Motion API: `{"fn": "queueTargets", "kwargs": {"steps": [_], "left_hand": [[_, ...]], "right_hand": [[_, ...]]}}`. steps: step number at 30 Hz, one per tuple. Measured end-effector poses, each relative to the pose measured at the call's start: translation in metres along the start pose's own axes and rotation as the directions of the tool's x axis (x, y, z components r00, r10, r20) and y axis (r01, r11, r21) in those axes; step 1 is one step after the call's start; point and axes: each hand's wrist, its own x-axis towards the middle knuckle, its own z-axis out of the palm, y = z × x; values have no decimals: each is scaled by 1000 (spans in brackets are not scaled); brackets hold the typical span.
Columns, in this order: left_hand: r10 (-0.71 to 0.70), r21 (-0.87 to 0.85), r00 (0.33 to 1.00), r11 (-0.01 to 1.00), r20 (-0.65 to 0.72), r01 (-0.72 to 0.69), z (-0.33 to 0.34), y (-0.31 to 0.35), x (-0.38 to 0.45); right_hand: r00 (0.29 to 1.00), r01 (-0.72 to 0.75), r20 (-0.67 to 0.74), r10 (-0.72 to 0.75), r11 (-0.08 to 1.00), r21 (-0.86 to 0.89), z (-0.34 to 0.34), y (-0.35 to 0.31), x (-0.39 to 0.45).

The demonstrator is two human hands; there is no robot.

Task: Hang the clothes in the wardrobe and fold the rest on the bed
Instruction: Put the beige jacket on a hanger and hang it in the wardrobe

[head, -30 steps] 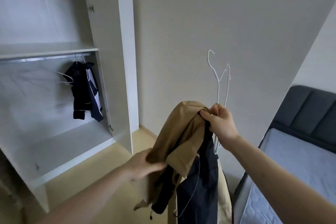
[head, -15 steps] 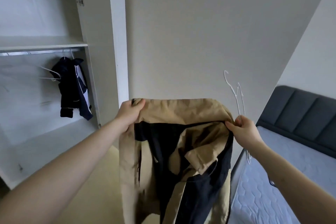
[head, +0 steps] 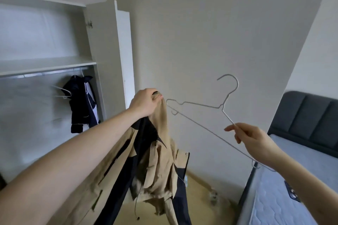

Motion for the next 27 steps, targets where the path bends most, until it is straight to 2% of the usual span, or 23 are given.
{"fn": "queueTargets", "kwargs": {"steps": [5,9,15,19,24,27], "left_hand": [[-49,37,999,998,-21,49,-19,-28,7],[-45,16,998,999,-41,46,-31,-32,11],[42,-35,997,998,-69,-45,-50,-9,11],[103,-68,994,992,-39,-106,-62,16,11],[125,-230,991,964,-47,-133,-69,52,5],[102,-376,994,920,-41,-110,-72,70,-4]], "right_hand": [[999,48,-24,-48,999,0,8,-14,-7],[997,72,13,-71,993,-94,23,-16,2],[996,85,35,-81,989,-120,62,-13,19],[993,95,74,-87,990,-104,85,-19,29],[992,75,96,-76,997,7,105,-30,35],[997,-16,76,11,998,58,115,-31,38]]}}
